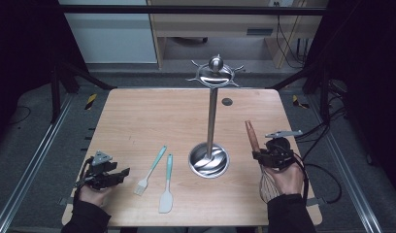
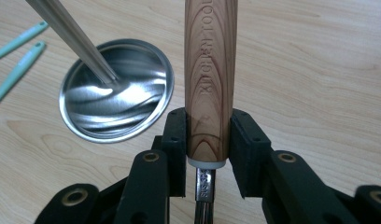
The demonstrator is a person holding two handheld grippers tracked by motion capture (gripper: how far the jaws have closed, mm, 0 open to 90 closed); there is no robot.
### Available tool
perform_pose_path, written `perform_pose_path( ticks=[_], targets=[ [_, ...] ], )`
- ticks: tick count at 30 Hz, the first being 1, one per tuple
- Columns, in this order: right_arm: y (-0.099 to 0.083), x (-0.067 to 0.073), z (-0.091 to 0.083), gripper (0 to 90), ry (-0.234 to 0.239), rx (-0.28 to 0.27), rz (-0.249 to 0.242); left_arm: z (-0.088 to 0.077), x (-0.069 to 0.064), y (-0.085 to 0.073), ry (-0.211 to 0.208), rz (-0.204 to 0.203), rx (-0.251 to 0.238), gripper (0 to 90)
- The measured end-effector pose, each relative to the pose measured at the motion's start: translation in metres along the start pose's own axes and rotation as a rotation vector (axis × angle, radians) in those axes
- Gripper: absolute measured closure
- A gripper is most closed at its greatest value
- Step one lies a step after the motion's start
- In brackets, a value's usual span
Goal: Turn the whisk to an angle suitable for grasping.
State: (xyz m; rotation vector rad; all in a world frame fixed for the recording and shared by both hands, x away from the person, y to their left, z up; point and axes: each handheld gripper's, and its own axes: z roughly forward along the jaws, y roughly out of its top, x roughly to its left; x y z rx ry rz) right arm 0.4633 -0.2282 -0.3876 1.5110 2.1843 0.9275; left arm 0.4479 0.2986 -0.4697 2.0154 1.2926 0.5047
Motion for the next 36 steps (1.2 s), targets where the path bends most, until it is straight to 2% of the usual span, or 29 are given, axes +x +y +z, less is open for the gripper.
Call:
perform_pose_path(
  ticks=[3, 9, 14, 17, 25, 36],
  targets=[
    [0.000, -0.001, -0.003, 69.6, 0.005, -0.020, 0.004, 0.000, 0.000, 0.000, 0.000, 0.001, 0.000, 39.9],
    [0.000, -0.002, -0.011, 69.5, 0.027, -0.143, 0.006, 0.000, 0.000, 0.000, -0.001, 0.001, -0.001, 39.8],
    [0.001, -0.001, -0.020, 69.5, 0.063, -0.252, 0.003, 0.000, 0.000, 0.000, -0.002, 0.000, -0.003, 39.8],
    [0.001, 0.000, -0.026, 69.5, 0.087, -0.295, -0.008, -0.001, -0.001, 0.001, -0.003, 0.000, -0.005, 39.8],
    [0.002, 0.003, -0.034, 69.5, 0.124, -0.361, -0.020, -0.001, 0.000, 0.001, -0.007, 0.000, -0.012, 39.8],
    [0.008, 0.016, -0.056, 69.5, 0.190, -0.468, -0.062, -0.001, 0.000, 0.001, -0.009, -0.001, -0.013, 39.7]
  ],
)
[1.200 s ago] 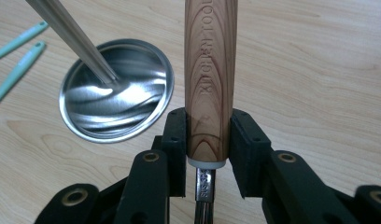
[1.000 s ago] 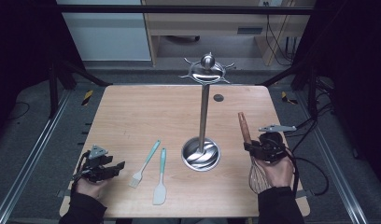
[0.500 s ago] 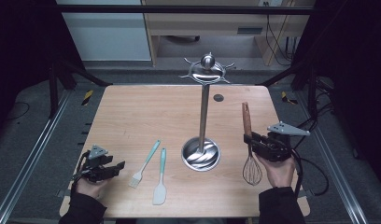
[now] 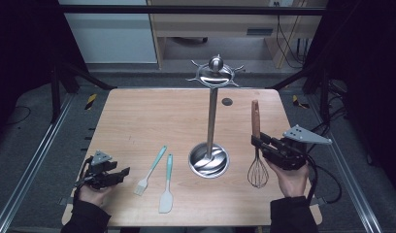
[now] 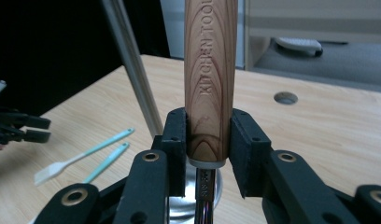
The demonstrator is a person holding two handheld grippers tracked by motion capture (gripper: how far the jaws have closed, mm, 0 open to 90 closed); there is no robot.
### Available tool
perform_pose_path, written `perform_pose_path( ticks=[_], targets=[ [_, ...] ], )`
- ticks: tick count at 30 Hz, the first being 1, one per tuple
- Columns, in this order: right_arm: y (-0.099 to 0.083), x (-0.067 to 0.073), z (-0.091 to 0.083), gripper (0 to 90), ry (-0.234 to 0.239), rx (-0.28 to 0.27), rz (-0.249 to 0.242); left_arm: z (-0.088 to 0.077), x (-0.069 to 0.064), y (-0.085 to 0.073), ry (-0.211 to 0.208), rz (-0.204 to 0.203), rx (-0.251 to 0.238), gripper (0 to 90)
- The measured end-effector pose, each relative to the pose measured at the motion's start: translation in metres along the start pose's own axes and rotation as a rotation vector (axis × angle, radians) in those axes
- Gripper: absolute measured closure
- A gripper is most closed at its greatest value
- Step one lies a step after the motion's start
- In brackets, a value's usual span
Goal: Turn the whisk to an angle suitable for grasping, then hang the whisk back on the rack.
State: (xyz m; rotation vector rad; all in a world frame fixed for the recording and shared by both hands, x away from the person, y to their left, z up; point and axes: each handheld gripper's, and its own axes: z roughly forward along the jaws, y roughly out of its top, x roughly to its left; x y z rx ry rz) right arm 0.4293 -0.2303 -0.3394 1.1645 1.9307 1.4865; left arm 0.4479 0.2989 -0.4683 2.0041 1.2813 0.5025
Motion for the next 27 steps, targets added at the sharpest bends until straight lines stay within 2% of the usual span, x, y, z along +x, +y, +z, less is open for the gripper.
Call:
perform_pose_path(
  ticks=[5, 15, 21, 23, 27],
  targets=[
    [0.006, 0.008, -0.005, 69.5, 0.023, -0.034, -0.027, 0.000, 0.000, 0.000, 0.003, -0.002, 0.001, 39.7],
    [0.015, 0.019, -0.014, 69.5, 0.063, -0.089, -0.043, 0.001, 0.000, 0.001, 0.001, 0.006, 0.004, 39.6],
    [0.021, 0.026, -0.015, 69.5, 0.104, -0.117, -0.076, 0.000, -0.002, 0.000, 0.012, 0.009, 0.003, 39.5],
    [0.022, 0.028, -0.015, 69.5, 0.105, -0.122, -0.085, 0.000, -0.002, 0.001, 0.012, 0.013, 0.007, 39.5],
    [0.030, 0.030, -0.021, 69.5, 0.121, -0.161, -0.093, 0.001, -0.001, 0.000, 0.015, 0.008, 0.006, 39.5]
  ],
)
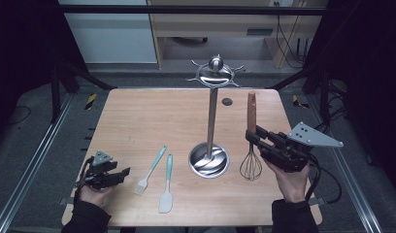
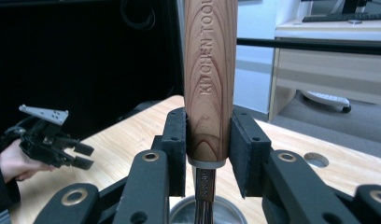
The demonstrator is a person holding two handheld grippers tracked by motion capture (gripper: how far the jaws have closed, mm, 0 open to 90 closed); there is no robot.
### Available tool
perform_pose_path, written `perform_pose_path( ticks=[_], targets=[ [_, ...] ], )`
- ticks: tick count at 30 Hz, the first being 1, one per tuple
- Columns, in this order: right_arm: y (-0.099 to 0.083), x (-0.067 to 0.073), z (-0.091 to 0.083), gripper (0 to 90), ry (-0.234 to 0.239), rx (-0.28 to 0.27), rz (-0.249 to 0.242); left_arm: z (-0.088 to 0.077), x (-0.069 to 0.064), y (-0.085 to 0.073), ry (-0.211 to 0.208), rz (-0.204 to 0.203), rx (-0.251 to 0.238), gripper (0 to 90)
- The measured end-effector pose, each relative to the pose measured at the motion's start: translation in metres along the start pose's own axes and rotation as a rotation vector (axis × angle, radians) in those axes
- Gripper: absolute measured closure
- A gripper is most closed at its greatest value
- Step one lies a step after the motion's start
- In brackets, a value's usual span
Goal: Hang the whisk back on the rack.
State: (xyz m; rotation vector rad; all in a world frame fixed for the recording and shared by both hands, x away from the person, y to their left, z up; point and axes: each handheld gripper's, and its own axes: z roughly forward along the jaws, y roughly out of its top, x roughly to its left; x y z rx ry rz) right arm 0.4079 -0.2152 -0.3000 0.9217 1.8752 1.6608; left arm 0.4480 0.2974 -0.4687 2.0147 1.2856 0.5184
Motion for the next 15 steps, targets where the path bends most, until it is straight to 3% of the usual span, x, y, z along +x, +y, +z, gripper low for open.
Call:
perform_pose_path(
  ticks=[15],
  targets=[
    [0.018, 0.004, 0.008, 69.5, 0.029, -0.036, -0.040, 0.001, -0.001, 0.000, -0.001, 0.003, 0.006, 39.4]
  ],
)
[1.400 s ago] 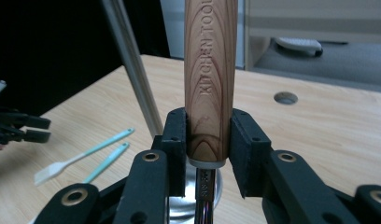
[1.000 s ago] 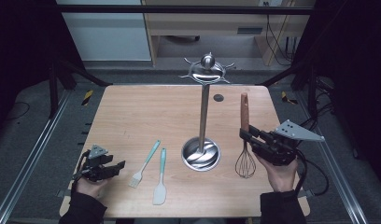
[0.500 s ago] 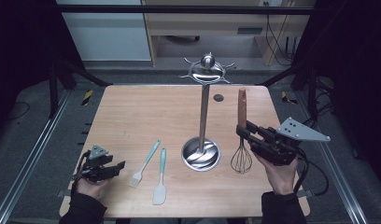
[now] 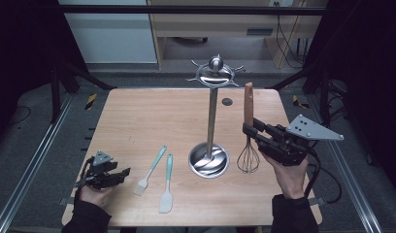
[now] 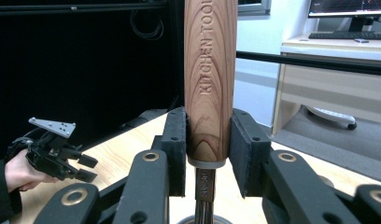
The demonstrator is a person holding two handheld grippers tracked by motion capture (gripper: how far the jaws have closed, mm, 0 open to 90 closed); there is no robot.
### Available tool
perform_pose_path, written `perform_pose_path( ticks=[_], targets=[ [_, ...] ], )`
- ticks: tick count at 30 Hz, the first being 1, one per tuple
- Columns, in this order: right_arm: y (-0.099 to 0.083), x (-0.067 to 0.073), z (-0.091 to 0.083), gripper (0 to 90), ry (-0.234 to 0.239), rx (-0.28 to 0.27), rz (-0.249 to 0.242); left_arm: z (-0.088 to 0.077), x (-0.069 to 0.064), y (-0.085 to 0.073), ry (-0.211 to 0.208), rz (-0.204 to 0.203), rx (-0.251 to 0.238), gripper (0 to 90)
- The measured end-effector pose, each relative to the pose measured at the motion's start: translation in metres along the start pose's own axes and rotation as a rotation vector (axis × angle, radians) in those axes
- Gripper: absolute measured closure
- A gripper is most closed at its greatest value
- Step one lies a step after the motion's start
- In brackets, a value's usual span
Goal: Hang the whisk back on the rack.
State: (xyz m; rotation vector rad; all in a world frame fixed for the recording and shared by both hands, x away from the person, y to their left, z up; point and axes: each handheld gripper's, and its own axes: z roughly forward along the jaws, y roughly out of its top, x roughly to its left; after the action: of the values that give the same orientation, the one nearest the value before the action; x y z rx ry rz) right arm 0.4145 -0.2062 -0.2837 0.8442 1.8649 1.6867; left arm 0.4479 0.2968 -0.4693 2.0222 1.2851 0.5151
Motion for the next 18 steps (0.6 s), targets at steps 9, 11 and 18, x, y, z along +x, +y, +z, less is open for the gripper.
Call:
perform_pose_path(
  ticks=[9, 11, 18],
  targets=[
    [0.002, 0.000, 0.013, 69.4, 0.002, 0.012, -0.013, 0.000, 0.000, 0.000, 0.001, -0.002, -0.003, 39.4],
    [0.001, -0.001, 0.016, 69.4, -0.001, 0.016, -0.010, 0.000, 0.000, 0.000, 0.002, -0.003, -0.004, 39.4],
    [-0.001, -0.004, 0.023, 69.3, 0.023, 0.022, 0.000, 0.000, 0.000, 0.000, 0.002, -0.001, -0.002, 39.4]
  ],
)
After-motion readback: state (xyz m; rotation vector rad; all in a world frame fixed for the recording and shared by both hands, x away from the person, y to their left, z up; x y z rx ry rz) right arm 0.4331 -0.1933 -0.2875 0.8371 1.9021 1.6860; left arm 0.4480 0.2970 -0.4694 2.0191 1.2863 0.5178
